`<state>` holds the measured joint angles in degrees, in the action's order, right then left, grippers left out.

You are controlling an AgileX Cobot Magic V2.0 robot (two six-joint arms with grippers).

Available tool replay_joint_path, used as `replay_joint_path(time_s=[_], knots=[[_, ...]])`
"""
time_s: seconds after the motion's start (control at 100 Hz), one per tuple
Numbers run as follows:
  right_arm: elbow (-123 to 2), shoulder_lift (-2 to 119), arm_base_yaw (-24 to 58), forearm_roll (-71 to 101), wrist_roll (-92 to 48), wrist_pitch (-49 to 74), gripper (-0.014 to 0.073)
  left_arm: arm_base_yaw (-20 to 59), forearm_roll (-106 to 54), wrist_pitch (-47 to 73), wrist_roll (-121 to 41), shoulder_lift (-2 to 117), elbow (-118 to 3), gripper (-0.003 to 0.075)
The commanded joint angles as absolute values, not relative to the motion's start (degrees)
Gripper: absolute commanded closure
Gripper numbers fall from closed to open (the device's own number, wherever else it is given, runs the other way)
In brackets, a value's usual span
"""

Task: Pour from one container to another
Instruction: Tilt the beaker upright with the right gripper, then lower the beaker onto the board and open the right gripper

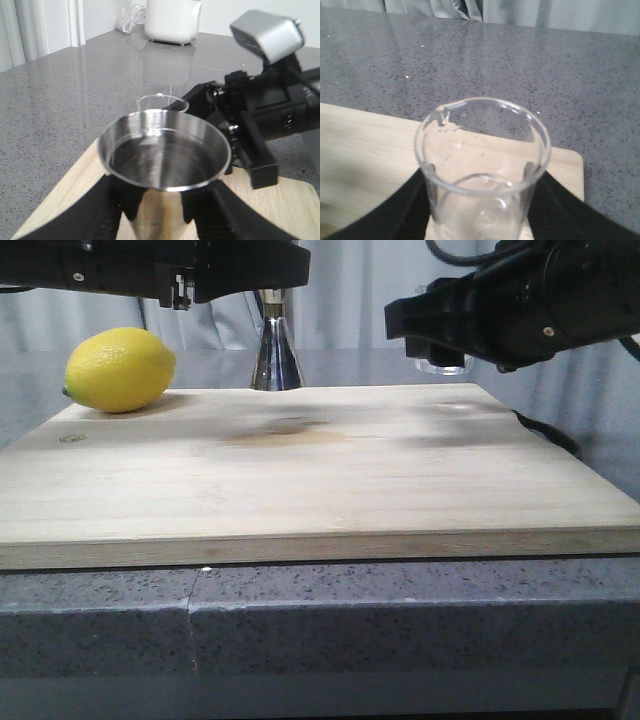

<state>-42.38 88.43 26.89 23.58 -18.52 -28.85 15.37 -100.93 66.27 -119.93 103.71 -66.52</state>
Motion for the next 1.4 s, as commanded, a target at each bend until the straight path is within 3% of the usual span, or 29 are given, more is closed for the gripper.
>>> replay_joint_path(time_s=[0.0,0.57,0.64,0.78,0.9,1.09,1.39], knots=[[-43.5,88.2,26.9,23.2,-17.6,-36.0,0.0312,15.8,-106.8,71.3,-119.6,101.4,-68.3,0.0446],[-43.5,92.4,27.3,21.1,-17.6,-36.0,0.03,15.8,-106.8,71.3,-119.6,101.4,-68.3,0.0446],[-43.5,92.4,27.3,21.1,-17.6,-35.6,0.0251,15.8,-106.8,71.3,-119.6,101.4,-68.3,0.0446],[-43.5,91.6,27.3,21.1,-17.6,-33.2,0.0064,15.8,-106.8,71.3,-119.6,101.4,-68.3,0.0446],[-43.5,87.6,27.3,21.1,-17.6,-24.0,-0.0039,15.8,-106.8,71.3,-119.6,101.4,-68.3,0.0446],[-43.5,77.1,25.3,21.1,-17.8,-3.0,-0.0041,15.8,-106.8,71.3,-119.6,101.4,-68.3,0.0446],[-43.8,60.3,13.7,18.5,-17.2,23.9,-0.0036,15.8,-106.8,71.3,-119.6,101.4,-68.3,0.0446]])
